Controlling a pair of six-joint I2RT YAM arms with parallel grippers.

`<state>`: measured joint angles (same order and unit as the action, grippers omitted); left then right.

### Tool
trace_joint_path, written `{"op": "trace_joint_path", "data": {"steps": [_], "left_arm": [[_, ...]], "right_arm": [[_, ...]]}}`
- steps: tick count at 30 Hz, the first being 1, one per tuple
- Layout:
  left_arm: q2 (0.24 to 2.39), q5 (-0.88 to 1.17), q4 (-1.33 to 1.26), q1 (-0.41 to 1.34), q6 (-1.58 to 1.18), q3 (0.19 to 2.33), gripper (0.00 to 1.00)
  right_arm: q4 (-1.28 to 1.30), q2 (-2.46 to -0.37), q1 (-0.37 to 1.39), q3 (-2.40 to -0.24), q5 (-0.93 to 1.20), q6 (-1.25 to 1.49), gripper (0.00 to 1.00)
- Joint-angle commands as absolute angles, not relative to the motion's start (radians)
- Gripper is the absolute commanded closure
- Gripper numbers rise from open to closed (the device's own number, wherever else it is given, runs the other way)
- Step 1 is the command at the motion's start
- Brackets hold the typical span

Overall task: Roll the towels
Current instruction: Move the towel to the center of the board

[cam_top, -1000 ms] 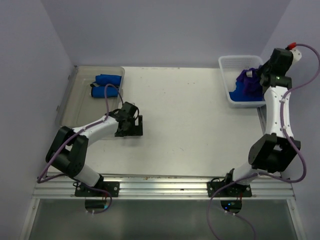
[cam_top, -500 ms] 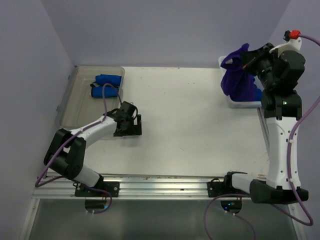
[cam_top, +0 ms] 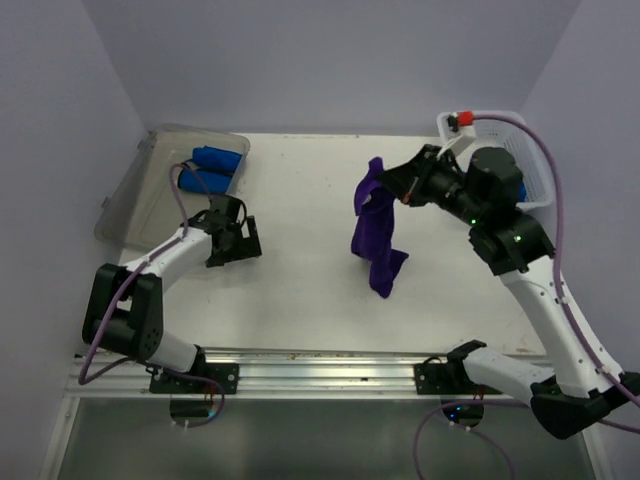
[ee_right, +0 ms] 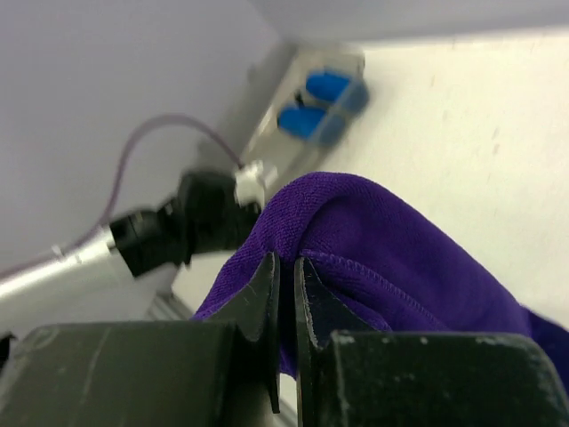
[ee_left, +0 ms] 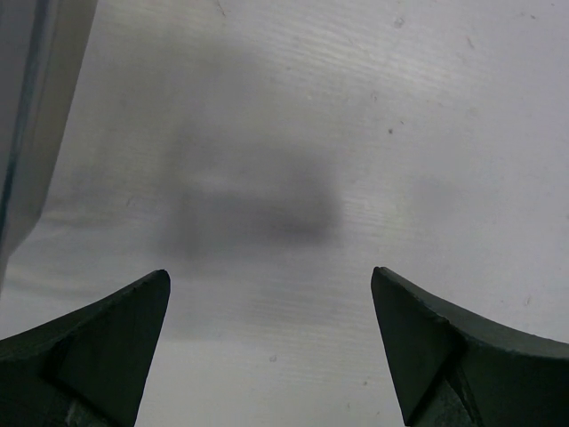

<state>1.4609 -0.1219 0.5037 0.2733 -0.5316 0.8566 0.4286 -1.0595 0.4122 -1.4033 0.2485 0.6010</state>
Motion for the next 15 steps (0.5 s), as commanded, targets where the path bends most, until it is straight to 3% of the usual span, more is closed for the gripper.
{"op": "trace_joint_path", "data": {"steps": [1, 12, 13, 14, 15], "left_arm": [[1.529, -0.112, 0.465, 0.223, -0.5, 0.928, 0.0], [1.47, 0.018, 0.428, 0.222, -0.48, 0.988, 0.0], [1.456, 0.021, 0.445, 0.232, -0.476, 0.997, 0.0], [1.441, 0.017, 0.455, 0.242, -0.474, 1.006, 0.01], [1.41, 0.011, 0.468, 0.267, -0.472, 1.029, 0.0]], "right_arm": [[0.451, -1.065, 0.497, -1.312, 0.242, 0.614, 1.0], [0.514, -1.101, 0.704, -0.979, 0.138, 0.592, 1.0], [0.525, -1.118, 0.713, -0.967, 0.126, 0.588, 0.95], [0.535, -1.136, 0.722, -0.948, 0.098, 0.588, 0.66], [0.546, -1.167, 0.723, -0.939, 0.05, 0.589, 0.49]]}}
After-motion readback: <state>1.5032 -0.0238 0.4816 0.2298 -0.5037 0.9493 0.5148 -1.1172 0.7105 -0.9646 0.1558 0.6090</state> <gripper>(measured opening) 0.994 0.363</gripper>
